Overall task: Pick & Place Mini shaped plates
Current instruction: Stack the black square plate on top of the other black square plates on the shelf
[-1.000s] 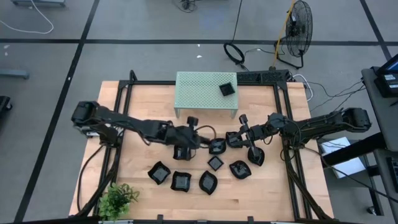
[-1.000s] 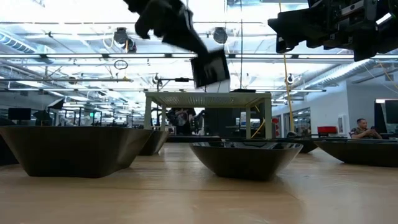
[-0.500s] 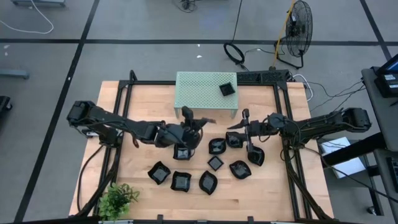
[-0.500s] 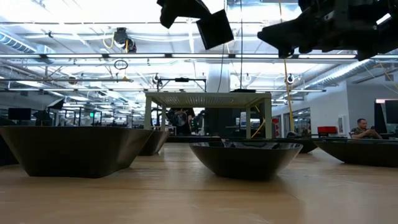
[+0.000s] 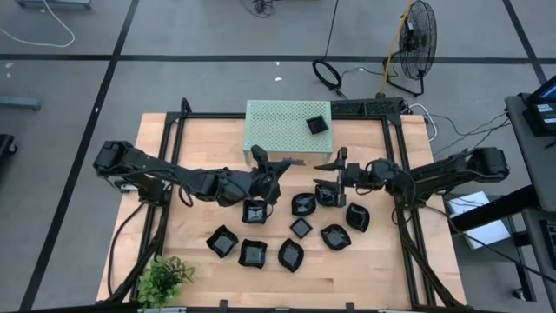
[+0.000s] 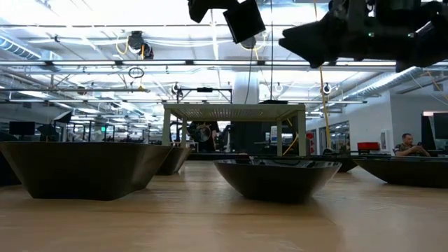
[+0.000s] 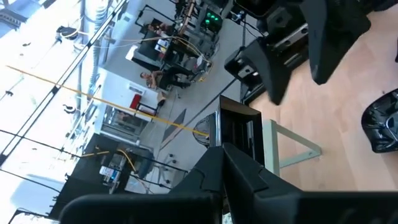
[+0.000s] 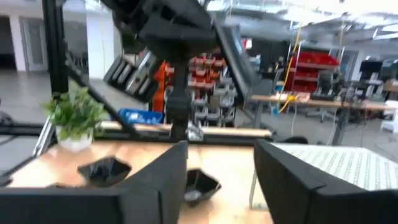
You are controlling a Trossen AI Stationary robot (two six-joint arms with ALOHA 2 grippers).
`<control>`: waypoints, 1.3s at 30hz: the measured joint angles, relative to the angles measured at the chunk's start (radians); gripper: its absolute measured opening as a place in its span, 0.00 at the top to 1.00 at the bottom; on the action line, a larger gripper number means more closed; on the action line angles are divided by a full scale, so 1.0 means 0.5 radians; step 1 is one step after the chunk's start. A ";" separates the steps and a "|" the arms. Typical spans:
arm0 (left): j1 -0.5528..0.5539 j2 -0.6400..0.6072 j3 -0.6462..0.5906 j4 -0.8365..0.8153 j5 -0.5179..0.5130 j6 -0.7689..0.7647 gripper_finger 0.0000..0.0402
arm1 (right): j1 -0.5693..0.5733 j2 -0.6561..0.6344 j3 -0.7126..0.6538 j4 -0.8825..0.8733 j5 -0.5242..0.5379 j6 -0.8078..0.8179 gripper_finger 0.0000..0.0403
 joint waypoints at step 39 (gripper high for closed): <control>0.008 0.146 0.000 -0.350 -0.092 -0.471 0.98 | 0.172 0.381 0.433 -0.375 0.761 -0.211 0.63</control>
